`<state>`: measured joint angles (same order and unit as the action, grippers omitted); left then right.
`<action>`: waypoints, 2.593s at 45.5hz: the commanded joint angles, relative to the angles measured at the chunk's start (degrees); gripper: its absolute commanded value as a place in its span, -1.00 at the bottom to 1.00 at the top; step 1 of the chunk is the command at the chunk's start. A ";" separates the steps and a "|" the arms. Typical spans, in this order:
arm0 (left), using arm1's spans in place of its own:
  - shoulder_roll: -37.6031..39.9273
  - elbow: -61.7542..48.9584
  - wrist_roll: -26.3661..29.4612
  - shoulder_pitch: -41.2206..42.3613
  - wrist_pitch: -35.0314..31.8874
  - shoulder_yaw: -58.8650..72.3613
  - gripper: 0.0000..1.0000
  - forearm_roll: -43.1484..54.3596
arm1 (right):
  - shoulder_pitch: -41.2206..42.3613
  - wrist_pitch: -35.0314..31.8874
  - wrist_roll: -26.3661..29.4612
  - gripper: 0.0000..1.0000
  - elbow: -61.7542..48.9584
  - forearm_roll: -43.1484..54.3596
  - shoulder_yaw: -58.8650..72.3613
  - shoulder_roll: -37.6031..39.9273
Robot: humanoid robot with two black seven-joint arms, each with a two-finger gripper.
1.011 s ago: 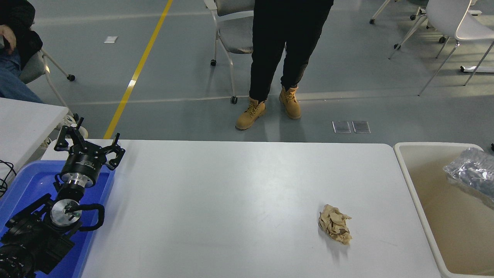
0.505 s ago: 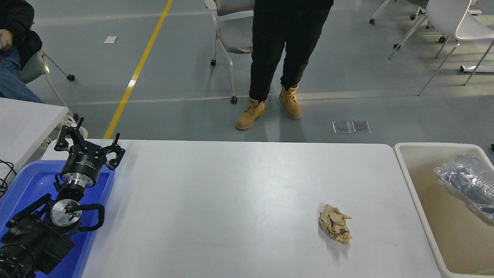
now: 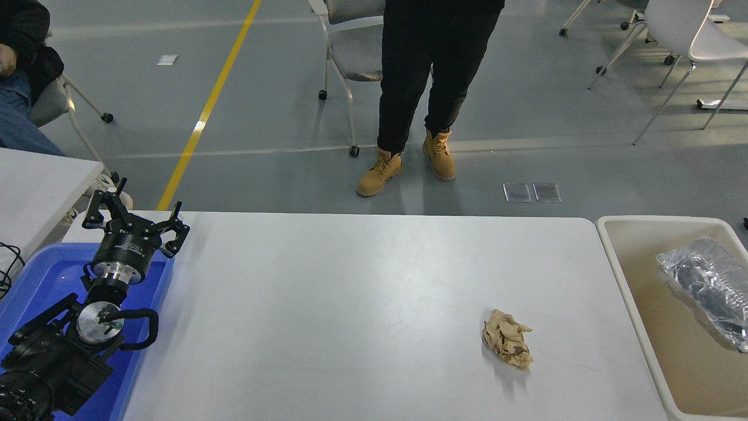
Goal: Clean the table surface
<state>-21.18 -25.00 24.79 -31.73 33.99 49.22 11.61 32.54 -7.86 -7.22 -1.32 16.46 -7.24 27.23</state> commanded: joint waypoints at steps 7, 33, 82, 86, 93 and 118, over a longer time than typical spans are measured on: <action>0.00 -0.05 0.00 0.00 0.02 0.00 1.00 -0.01 | -1.25 0.21 0.01 -1.00 -0.08 -0.11 -0.41 -1.21; 0.00 0.03 0.00 0.00 0.02 0.00 1.00 -0.01 | -2.30 6.28 0.01 0.12 0.00 -0.29 -0.32 -1.21; 0.00 0.03 0.00 0.00 0.02 0.00 1.00 -0.01 | 19.31 5.22 -0.08 0.95 5.62 -0.99 -3.13 7.31; 0.00 -0.05 0.00 0.00 0.02 0.00 1.00 -0.01 | 23.62 5.22 -0.08 0.95 9.49 -3.88 -5.68 9.59; 0.00 0.03 0.00 0.00 -0.07 0.00 1.00 -0.01 | 28.54 5.40 -0.43 0.95 16.69 -10.74 -10.42 12.58; 0.00 0.03 0.00 0.00 -0.07 0.00 1.00 -0.01 | 31.71 5.40 -0.78 0.95 33.31 -19.80 -24.75 12.94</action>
<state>-21.18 -24.99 24.79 -31.73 33.93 49.22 11.60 62.68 -2.41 -7.80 26.01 -0.19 -26.86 39.96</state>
